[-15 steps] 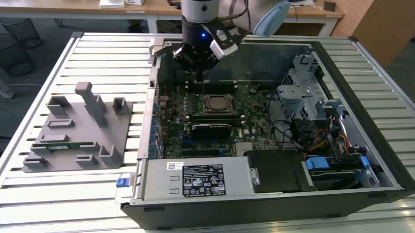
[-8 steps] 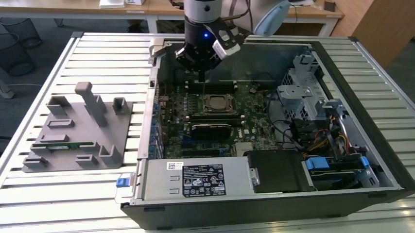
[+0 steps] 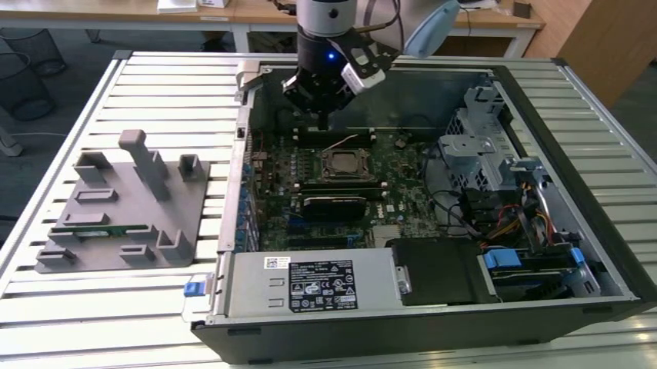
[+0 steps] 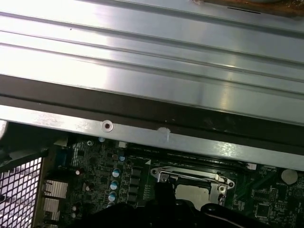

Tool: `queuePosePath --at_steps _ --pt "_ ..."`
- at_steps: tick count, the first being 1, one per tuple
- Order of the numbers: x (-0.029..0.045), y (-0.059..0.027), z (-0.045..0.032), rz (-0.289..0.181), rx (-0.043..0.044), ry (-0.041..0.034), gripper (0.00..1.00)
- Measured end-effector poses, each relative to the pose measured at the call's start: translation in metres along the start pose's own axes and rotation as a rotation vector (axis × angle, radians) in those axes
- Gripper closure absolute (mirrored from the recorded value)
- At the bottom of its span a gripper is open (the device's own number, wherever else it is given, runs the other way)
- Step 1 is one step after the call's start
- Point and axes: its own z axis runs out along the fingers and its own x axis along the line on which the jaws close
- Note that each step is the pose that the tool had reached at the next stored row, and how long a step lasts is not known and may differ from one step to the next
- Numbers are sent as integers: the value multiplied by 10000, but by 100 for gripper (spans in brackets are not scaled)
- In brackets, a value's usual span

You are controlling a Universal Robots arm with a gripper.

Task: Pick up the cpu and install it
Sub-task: 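Install the first cpu locking lever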

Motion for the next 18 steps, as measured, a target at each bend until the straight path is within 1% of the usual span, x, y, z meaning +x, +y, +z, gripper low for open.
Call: queuePosePath --at_steps 6,8,11,13,14,16,18 --pt "-54 -9 14 5 -2 -2 89" --pt "-55 -16 32 16 -33 -13 89" --pt "-55 -28 58 60 -121 -38 89" --pt "-54 -33 75 132 -125 -49 89" --pt "-54 -34 98 599 -118 -56 89" --pt "-54 -35 108 865 -114 -59 89" --pt "-61 -35 114 971 -112 -60 89"
